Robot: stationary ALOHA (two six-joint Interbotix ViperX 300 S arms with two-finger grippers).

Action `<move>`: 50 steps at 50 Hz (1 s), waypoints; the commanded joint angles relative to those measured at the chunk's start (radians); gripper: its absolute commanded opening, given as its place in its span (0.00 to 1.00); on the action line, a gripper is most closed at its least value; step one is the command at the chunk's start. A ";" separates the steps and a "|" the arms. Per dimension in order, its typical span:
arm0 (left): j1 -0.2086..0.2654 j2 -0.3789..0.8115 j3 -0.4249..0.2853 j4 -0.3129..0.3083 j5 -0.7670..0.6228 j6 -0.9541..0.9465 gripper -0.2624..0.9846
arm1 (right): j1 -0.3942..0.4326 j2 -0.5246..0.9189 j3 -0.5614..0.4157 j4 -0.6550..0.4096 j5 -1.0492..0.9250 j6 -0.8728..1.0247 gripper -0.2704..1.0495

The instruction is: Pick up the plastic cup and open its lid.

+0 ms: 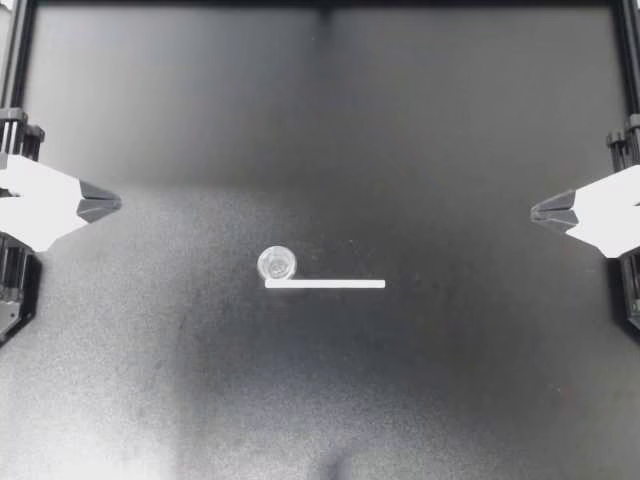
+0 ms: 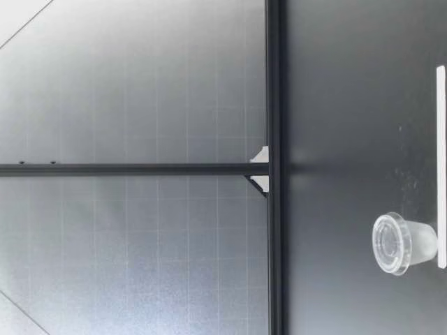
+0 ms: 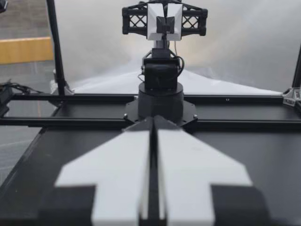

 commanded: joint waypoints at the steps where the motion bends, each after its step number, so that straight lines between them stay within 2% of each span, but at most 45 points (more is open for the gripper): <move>1: 0.000 0.018 -0.002 -0.002 -0.009 0.009 0.06 | -0.003 0.000 -0.008 -0.003 -0.011 0.002 0.07; 12: 0.000 0.040 0.035 -0.002 -0.023 0.015 0.06 | -0.003 0.009 0.008 -0.003 -0.075 -0.002 0.06; 18: 0.020 0.089 0.075 -0.002 -0.023 0.018 0.06 | -0.003 0.052 0.011 -0.003 -0.097 -0.005 0.06; 25: 0.040 0.209 0.106 -0.002 -0.023 0.017 0.06 | -0.003 0.147 0.003 -0.003 -0.123 -0.005 0.06; 37: 0.052 0.417 0.075 -0.031 -0.028 0.009 0.08 | -0.005 0.362 -0.055 -0.002 -0.167 -0.005 0.06; 46: 0.052 0.526 0.063 -0.032 -0.071 0.012 0.20 | -0.009 0.497 -0.114 -0.003 -0.173 -0.005 0.06; 50: 0.052 0.577 0.063 -0.032 -0.115 0.009 0.33 | -0.012 0.561 -0.143 -0.002 -0.173 -0.005 0.06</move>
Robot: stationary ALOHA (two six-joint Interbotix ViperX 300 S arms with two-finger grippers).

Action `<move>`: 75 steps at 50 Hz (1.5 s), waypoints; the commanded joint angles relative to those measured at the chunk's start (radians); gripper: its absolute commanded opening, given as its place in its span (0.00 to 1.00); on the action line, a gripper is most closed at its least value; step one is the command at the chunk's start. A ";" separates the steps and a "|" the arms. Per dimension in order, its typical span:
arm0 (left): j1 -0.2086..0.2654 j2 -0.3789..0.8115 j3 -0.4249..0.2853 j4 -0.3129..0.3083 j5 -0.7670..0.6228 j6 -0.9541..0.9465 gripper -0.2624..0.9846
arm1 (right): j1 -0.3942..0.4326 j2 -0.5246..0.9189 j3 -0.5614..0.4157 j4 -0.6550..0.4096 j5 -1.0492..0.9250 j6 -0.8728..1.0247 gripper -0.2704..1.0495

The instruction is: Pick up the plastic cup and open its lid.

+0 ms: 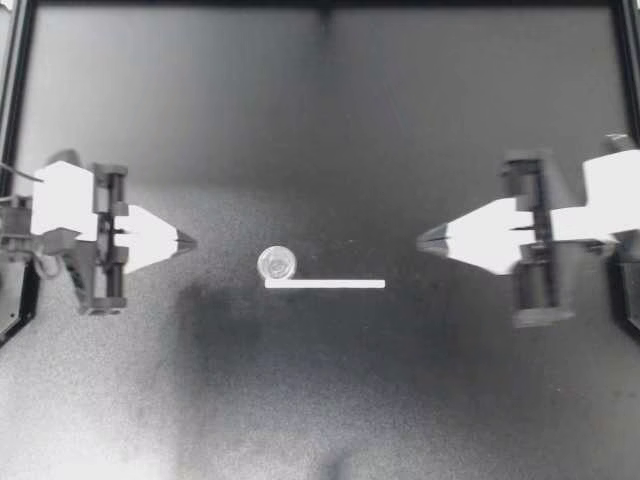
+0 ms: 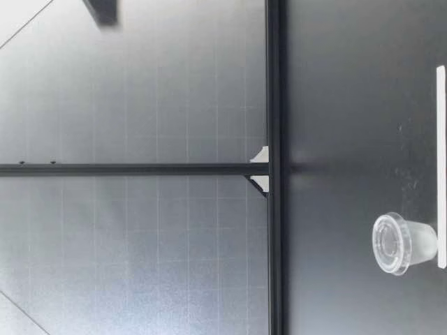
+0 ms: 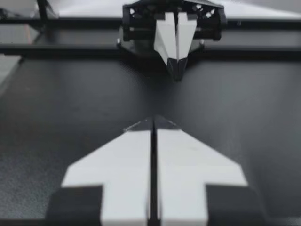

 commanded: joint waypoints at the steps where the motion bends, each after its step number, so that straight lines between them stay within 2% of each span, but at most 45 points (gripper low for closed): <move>1: 0.005 0.044 -0.021 -0.003 -0.058 -0.003 0.36 | -0.009 0.069 -0.057 0.000 -0.009 0.000 0.06; 5: 0.005 0.092 -0.020 -0.003 -0.117 -0.017 0.56 | -0.009 0.141 -0.095 0.000 -0.009 0.000 0.06; 9: 0.005 0.130 -0.023 -0.003 -0.153 -0.021 0.68 | -0.018 0.218 -0.138 0.000 -0.009 0.000 0.06; 22: 0.003 0.288 -0.025 0.006 -0.299 -0.005 0.67 | -0.046 0.407 -0.276 0.000 0.018 -0.002 0.06; 35: 0.005 0.433 -0.060 0.032 -0.426 -0.003 0.66 | -0.049 0.522 -0.393 -0.002 0.164 -0.005 0.06; 45: 0.003 0.512 -0.107 0.048 -0.428 -0.003 0.66 | -0.051 0.577 -0.446 -0.002 0.207 -0.005 0.06; 56: 0.005 0.546 -0.126 0.052 -0.430 -0.005 0.66 | -0.051 0.632 -0.489 -0.002 0.232 -0.005 0.06; 75: 0.003 0.637 -0.183 0.061 -0.423 -0.006 0.66 | -0.057 0.667 -0.511 -0.002 0.261 -0.003 0.06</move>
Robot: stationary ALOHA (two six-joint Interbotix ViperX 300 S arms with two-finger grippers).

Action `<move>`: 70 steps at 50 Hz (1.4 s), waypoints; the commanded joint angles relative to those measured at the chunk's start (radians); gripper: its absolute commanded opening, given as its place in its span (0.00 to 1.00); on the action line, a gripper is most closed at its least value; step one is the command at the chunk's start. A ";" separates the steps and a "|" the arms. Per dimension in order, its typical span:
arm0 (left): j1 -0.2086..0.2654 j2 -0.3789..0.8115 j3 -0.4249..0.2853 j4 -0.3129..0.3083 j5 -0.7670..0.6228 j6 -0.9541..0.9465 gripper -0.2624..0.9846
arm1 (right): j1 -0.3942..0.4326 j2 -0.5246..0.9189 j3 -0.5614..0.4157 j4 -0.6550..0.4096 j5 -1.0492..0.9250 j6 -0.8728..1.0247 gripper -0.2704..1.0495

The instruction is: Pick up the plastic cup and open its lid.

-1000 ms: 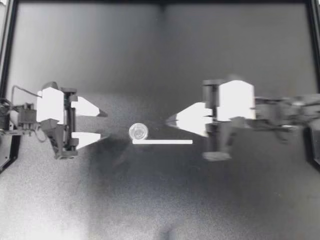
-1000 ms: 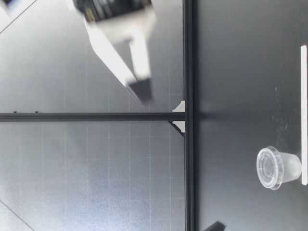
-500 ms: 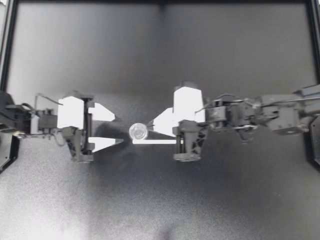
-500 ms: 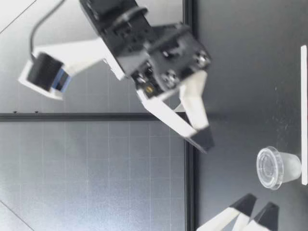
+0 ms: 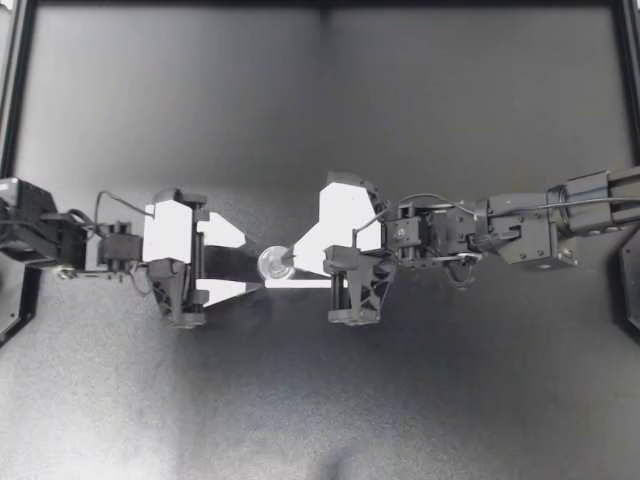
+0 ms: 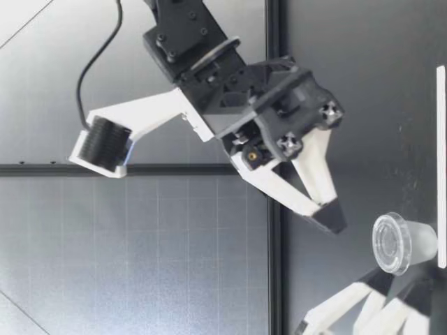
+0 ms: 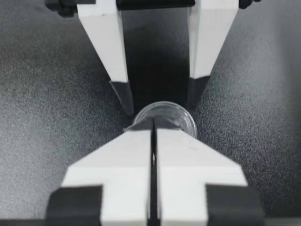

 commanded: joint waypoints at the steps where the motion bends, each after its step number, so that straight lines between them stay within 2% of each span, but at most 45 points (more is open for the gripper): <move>1: 0.003 0.005 -0.023 0.002 -0.005 0.000 0.66 | -0.014 -0.009 -0.023 0.000 -0.005 0.000 0.06; 21: 0.002 0.046 -0.066 0.002 -0.011 0.000 0.66 | -0.020 0.052 -0.071 -0.002 0.046 -0.002 0.06; 58: 0.002 0.051 -0.101 0.003 0.000 -0.002 0.64 | -0.026 0.075 -0.058 -0.002 0.127 0.009 0.06; 70: 0.002 0.052 -0.129 0.029 0.058 -0.011 0.64 | -0.026 0.077 -0.061 -0.002 0.127 0.009 0.06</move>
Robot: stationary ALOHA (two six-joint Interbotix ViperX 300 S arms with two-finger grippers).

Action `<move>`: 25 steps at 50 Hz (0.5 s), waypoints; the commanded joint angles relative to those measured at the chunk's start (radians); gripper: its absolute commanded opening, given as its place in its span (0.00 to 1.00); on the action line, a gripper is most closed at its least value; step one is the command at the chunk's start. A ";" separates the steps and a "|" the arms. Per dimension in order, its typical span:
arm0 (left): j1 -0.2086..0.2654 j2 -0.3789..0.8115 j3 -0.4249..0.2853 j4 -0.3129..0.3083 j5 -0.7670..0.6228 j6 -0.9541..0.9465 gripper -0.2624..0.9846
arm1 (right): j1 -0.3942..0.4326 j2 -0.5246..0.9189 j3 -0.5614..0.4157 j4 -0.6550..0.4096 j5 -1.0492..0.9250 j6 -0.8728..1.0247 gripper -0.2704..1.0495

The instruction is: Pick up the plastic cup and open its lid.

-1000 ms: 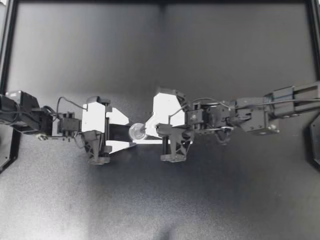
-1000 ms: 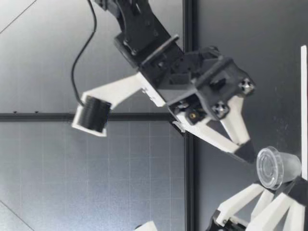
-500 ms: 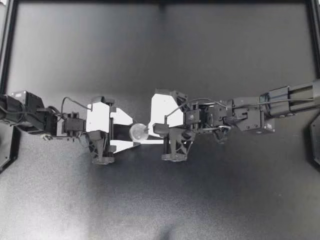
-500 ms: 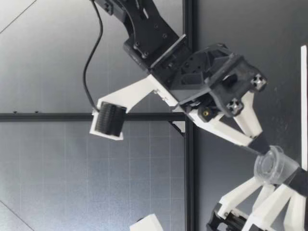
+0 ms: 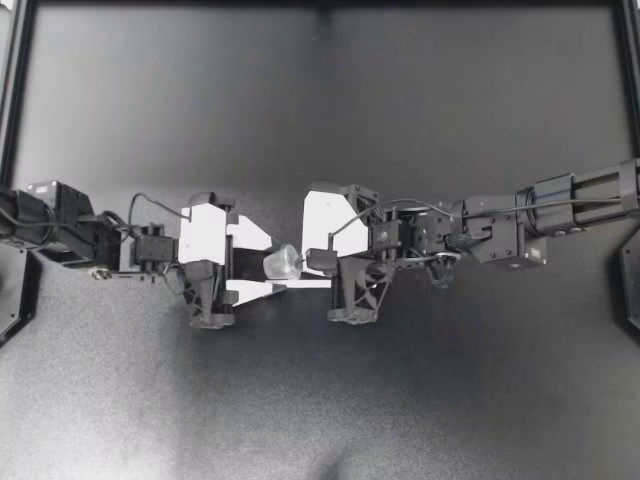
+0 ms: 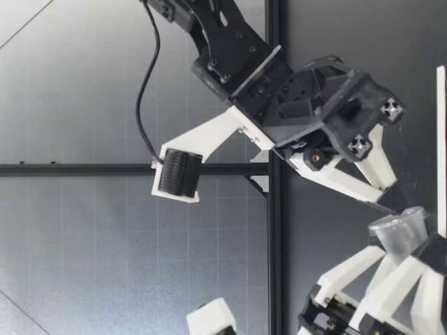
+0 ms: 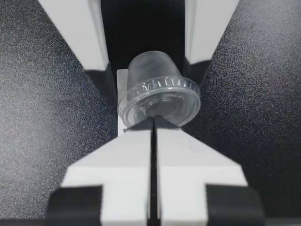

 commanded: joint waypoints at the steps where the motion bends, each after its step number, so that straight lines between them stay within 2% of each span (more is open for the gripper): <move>1: 0.002 -0.025 -0.020 0.006 0.009 -0.002 0.64 | -0.008 -0.017 -0.018 -0.002 -0.005 0.002 0.06; 25: 0.002 -0.018 -0.041 0.005 0.054 -0.006 0.62 | -0.008 -0.009 -0.031 0.000 -0.014 0.000 0.06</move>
